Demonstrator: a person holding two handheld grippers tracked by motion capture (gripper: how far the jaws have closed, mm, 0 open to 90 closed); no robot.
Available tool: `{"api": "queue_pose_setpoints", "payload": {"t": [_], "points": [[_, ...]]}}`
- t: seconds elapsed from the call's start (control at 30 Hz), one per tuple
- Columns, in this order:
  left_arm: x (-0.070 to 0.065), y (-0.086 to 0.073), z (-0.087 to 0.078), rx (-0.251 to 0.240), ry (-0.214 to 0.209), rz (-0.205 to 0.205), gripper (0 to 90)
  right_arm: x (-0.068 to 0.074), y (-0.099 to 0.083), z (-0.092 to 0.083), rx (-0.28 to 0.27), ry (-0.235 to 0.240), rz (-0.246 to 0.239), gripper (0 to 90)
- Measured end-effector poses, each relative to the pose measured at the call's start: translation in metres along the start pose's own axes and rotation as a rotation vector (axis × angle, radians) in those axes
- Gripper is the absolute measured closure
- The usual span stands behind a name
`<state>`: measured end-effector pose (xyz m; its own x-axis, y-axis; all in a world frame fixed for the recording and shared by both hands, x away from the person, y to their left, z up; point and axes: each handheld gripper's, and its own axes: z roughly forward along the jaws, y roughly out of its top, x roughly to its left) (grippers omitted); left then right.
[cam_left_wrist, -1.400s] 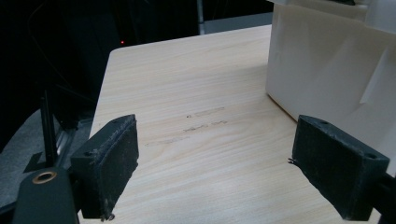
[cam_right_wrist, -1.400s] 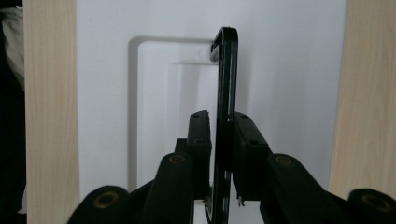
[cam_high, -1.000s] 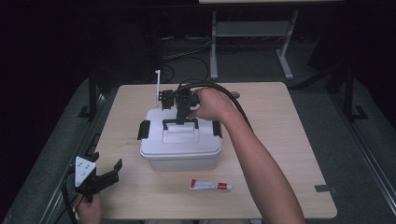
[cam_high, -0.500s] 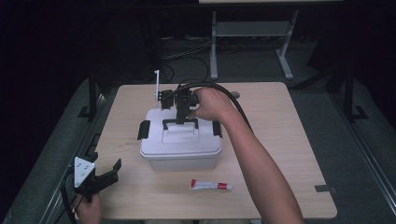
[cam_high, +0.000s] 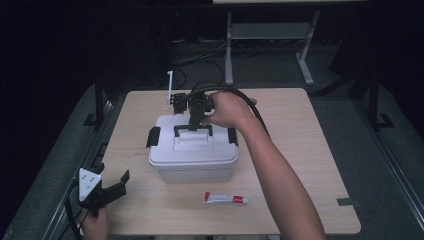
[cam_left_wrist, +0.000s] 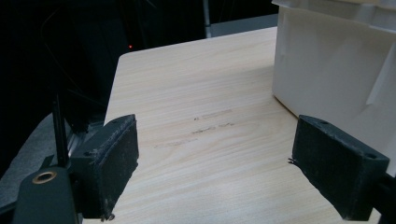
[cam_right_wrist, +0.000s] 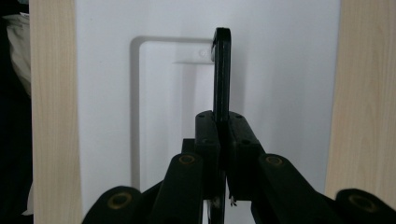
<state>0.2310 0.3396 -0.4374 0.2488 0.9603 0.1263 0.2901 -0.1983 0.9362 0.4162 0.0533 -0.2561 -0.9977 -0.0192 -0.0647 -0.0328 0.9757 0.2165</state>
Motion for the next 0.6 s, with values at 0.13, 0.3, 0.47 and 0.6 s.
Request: {"api": "queue_pose_setpoints", "payload": {"t": [0.13, 0.3, 0.47, 0.6], "points": [[0.000, 0.000, 0.000, 0.000, 0.002, -0.001, 13.8, 0.001, -0.001, -0.003, -0.007, -0.009, -0.002, 84.3], [0.000, 0.000, 0.000, -0.002, -0.001, -0.001, 13.8, 0.002, -0.001, -0.011, -0.007, -0.020, 0.000, 84.3], [0.000, 0.000, 0.000, 0.000, -0.002, 0.005, 13.8, 0.005, -0.001, -0.021, -0.028, -0.026, -0.005, 84.3], [-0.001, 0.000, 0.000, -0.001, -0.001, 0.003, 13.8, 0.007, -0.002, -0.027, -0.029, -0.034, -0.005, 84.3]]}}
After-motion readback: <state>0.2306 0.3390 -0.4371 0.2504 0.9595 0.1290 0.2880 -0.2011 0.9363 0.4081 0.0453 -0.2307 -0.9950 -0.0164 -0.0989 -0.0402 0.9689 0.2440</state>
